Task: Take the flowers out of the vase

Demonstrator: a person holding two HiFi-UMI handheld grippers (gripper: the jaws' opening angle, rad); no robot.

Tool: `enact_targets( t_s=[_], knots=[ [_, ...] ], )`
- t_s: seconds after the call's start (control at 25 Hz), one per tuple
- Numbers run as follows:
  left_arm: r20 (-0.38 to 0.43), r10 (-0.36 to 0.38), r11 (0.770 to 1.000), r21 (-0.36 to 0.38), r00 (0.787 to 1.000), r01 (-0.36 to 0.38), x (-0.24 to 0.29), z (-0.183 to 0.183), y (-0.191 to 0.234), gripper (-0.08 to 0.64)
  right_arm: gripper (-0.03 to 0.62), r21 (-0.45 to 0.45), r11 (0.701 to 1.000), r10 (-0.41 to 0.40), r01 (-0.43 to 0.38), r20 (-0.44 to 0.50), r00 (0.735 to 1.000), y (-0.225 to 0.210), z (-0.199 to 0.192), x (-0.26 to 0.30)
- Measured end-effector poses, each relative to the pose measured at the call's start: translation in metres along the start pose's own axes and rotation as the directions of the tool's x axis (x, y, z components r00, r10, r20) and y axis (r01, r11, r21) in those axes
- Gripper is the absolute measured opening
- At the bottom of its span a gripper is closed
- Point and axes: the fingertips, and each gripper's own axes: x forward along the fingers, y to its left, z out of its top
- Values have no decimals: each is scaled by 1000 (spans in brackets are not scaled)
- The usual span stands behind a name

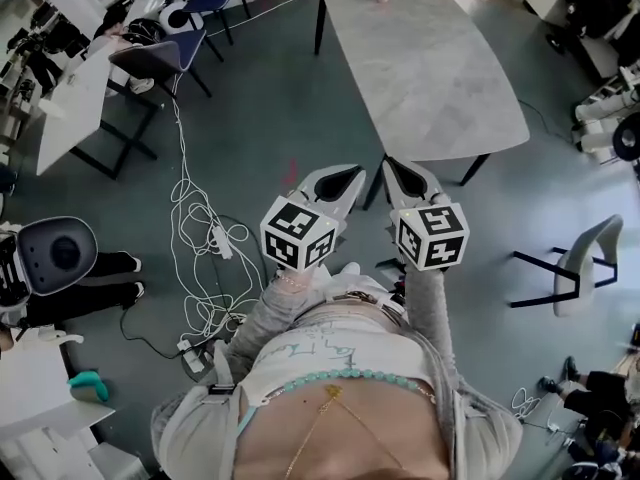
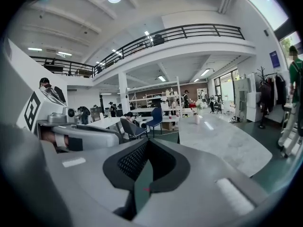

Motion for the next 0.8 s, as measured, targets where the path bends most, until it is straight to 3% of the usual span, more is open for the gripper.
enact_targets(
  t_s=[0.48, 0.8],
  knots=[
    [0, 7, 1000, -17, 1000, -7, 7, 10, 59, 0, 26, -30, 998, 56, -58, -42, 998, 10, 7, 49],
    [-1, -25, 1000, -13, 1000, 25, 30, 33, 110, 0, 26, -25, 999, 32, -33, -23, 999, -2, 37, 101]
  ],
)
